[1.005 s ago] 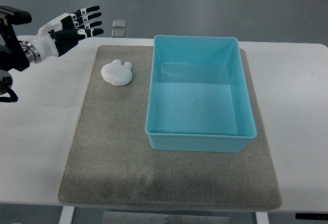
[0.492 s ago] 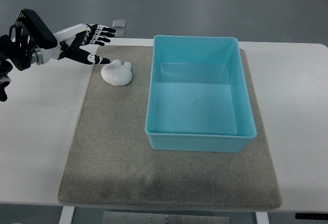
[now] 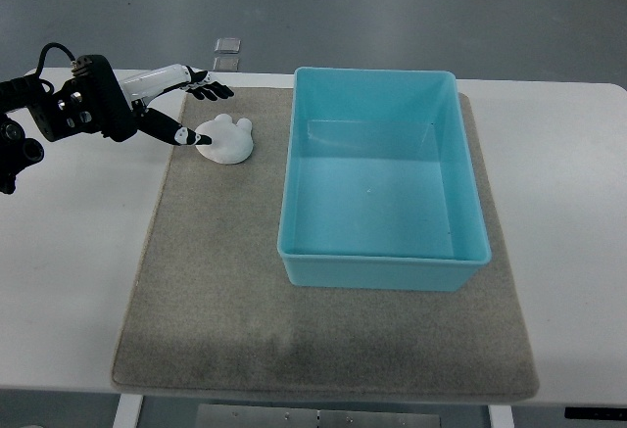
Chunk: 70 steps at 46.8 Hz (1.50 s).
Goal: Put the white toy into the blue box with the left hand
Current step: 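Close the left hand's fingers around the white rabbit toy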
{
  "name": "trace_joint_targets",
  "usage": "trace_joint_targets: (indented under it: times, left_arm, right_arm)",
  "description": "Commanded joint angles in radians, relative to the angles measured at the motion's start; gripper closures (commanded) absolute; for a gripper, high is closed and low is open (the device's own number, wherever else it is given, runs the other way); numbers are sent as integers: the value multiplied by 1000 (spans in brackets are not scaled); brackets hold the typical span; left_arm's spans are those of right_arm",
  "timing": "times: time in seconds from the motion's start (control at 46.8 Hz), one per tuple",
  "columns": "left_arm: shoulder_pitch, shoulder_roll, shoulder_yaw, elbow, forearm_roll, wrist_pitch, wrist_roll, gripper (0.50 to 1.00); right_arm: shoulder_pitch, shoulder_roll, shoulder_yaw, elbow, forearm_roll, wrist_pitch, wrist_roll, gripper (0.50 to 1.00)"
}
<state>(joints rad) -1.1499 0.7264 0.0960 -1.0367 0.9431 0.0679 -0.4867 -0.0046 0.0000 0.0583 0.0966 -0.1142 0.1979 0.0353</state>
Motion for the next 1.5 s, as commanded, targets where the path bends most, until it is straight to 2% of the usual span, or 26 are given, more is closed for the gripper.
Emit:
trace_joint_targets:
  times: [0.0,0.171,0.321,0.513,0.856,1.112,1.476]
  left_arm:
    - [4,-8,20,0,31,42,-10,709]
    - [-1,-38,90,6,31,138,-10,694]
    - [-1,-48,106,11,33,159,-10,686]
    - [-2,-47,102,12,28,167,-12,576]
    - [-1,-68,106,58,26,165,-12,566]
    - [2,-91,111,69,28,165,-12,568]
    - [12,-145,143,138,29,165,-12,579]
  right_arm:
    - [0,0,0,0,1,0,0,564]
    - [0,0,0,0,1,0,0,564]
    - [0,0,0,0,-1,0,0,564]
    - [0,0,0,0,1,0,0,564]
    - [0,0,0,0,-1,0,0,564]
    - [0,0,0,0,1,0,0,564]
    - [0,0,0,0,1,0,0,564]
